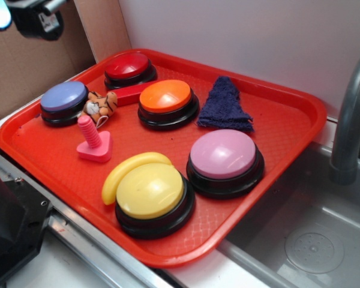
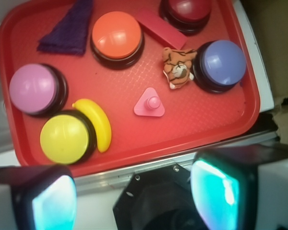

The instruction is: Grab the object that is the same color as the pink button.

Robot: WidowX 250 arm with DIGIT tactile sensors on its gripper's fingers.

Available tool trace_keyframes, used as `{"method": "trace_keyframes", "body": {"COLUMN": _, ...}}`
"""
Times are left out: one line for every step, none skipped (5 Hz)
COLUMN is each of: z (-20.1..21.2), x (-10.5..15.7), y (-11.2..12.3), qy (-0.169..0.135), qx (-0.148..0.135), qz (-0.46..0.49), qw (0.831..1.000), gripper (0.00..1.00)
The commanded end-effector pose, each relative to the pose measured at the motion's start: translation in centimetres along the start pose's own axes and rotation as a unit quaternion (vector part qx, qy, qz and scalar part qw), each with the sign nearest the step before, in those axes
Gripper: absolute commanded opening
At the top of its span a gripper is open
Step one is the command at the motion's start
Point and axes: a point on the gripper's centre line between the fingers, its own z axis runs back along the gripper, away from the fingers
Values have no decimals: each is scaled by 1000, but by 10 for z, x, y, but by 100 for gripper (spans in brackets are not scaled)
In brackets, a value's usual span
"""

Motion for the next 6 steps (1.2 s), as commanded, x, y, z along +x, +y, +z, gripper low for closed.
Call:
{"method": "trace_keyframes", "body": {"z": -51, "x": 20, "y": 8, "qy": -17, "qx": -16, "qz": 159, "qw": 987, "gripper": 100}}
{"method": "trace_keyframes", "body": {"z": -71, "x": 26, "y": 12, "qy": -16, "qx": -16, "qz": 184, "qw": 983, "gripper": 100}}
{"method": "trace_keyframes", "body": {"z": -93, "x": 32, "y": 17, "qy": -18, "qx": -4, "qz": 206, "qw": 978, "gripper": 100}}
{"method": "trace_keyframes", "body": {"z": -113, "x": 36, "y": 22, "qy": -21, "qx": 5, "qz": 233, "qw": 972, "gripper": 100}}
{"method": "trace_keyframes", "body": {"z": -128, "x": 34, "y": 29, "qy": -9, "qx": 30, "qz": 241, "qw": 970, "gripper": 100}}
{"method": "trace_keyframes", "body": {"z": -140, "x": 39, "y": 30, "qy": -5, "qx": 38, "qz": 249, "qw": 968, "gripper": 100}}
